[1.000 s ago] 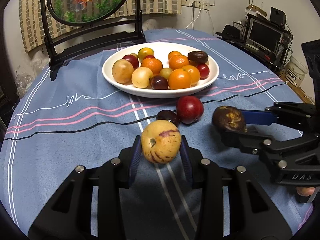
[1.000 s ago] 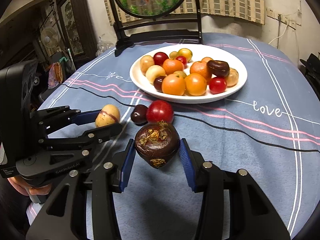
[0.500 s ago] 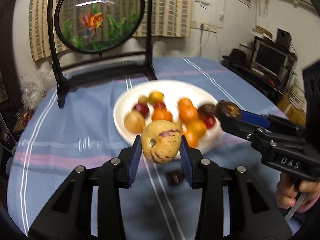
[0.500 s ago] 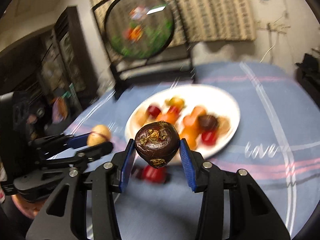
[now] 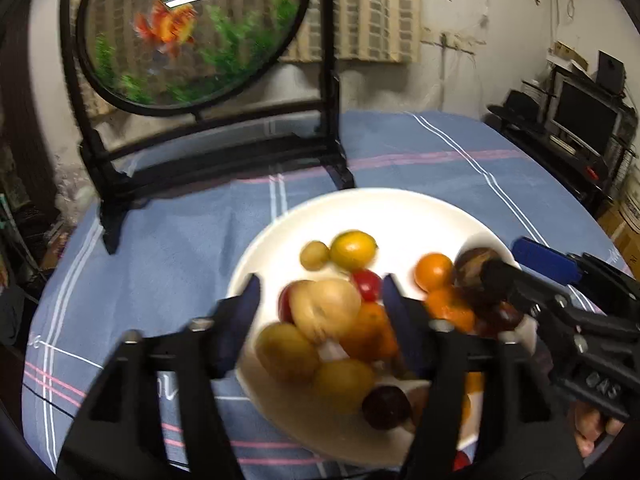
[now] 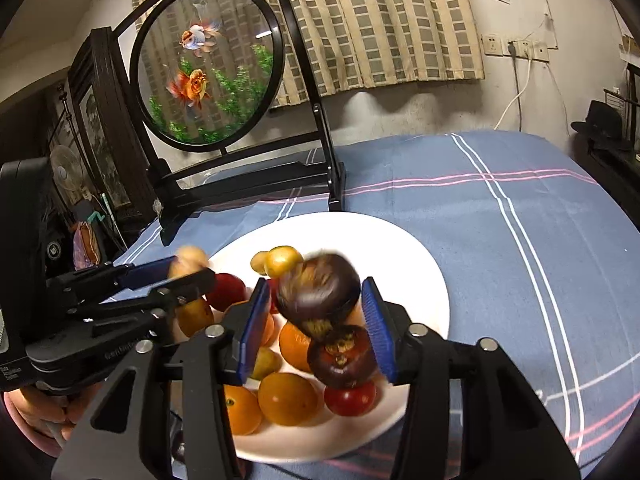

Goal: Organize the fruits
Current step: 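Carry the pear and mangosteen to the white plate and release both, then withdraw both tools from the plate toward the last two fruits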

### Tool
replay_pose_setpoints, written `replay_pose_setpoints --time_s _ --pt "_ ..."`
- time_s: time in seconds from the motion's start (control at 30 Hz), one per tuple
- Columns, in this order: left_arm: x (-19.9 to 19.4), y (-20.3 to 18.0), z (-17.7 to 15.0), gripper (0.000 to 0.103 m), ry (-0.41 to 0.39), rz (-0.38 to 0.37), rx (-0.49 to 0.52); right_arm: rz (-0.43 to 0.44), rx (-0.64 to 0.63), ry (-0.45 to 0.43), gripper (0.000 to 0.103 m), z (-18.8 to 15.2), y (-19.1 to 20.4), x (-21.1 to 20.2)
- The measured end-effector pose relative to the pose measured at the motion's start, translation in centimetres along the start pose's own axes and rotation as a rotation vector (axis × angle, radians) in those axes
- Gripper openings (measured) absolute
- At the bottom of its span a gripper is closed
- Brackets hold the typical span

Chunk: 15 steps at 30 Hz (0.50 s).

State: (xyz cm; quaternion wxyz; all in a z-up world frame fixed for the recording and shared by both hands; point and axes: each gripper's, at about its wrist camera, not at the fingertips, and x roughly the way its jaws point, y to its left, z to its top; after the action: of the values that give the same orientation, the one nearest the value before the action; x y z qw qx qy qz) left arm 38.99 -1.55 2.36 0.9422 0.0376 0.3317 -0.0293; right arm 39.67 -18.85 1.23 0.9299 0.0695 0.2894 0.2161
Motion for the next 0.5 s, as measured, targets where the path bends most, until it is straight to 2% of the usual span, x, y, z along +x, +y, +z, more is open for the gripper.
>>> replay_pose_setpoints --time_s 0.07,0.27,0.4,0.5 --pt "-0.7 0.2 0.0 0.078 -0.006 0.008 -0.002 -0.002 -0.003 -0.009 0.055 0.0 0.1 -0.5" --pt "-4.7 1.4 -1.8 0.097 -0.035 0.038 -0.048 0.036 0.031 -0.012 0.056 -0.5 0.5 -3.8" --pt "-7.9 2.5 -4.9 0.101 -0.023 0.063 -0.100 0.038 0.019 -0.006 0.056 -2.4 1.6 -6.5" --pt "-9.4 3.8 -8.3 0.101 -0.040 0.040 -0.169 0.072 0.009 0.025 0.056 -4.8 2.9 -7.8"
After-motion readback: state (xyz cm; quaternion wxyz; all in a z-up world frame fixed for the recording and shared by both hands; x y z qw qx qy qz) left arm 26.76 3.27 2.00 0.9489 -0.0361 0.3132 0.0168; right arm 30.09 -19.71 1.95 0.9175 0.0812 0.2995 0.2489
